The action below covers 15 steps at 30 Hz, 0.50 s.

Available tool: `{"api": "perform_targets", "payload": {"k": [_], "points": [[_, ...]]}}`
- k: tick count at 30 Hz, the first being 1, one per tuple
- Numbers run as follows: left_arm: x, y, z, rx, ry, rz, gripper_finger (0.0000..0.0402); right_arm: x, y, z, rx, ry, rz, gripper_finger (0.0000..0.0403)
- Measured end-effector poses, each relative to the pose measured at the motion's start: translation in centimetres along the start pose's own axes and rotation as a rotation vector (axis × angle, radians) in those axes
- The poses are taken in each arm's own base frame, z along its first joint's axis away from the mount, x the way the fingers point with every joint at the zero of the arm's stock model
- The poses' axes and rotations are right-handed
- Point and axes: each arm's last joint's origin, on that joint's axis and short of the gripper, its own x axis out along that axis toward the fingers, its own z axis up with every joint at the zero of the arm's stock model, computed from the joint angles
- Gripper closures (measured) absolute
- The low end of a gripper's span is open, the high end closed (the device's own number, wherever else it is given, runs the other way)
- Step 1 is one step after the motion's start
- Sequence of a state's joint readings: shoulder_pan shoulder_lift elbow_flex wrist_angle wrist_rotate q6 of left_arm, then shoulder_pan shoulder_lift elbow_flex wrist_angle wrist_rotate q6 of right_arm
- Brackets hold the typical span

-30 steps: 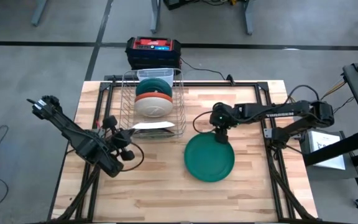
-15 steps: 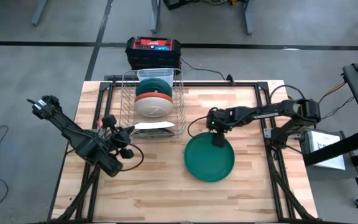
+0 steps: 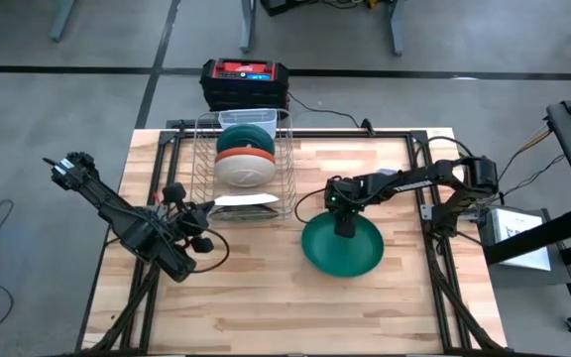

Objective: Sort dishes
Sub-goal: Put the green plate into the dish rack

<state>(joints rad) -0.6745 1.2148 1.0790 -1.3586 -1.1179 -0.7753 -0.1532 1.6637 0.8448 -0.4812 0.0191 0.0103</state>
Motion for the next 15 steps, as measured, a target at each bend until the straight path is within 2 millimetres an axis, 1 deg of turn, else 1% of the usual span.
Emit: {"api": "perform_targets", "payload": {"k": [4,11,15], "points": [[0.00,0.00,0.00,0.000,0.000,0.000,0.0401,-0.40,-0.01,0.07,0.026,-0.018,-0.002,0.0261],[0.01,0.00,-0.01,0.000,0.001,0.000,0.0401,-0.86,-0.02,0.12,0.012,-0.037,-0.005,0.0241],[0.01,0.00,-0.01,0.001,0.001,0.000,0.0401,-0.65,0.00,0.19,-0.015,-0.038,0.000,0.0251]]}}
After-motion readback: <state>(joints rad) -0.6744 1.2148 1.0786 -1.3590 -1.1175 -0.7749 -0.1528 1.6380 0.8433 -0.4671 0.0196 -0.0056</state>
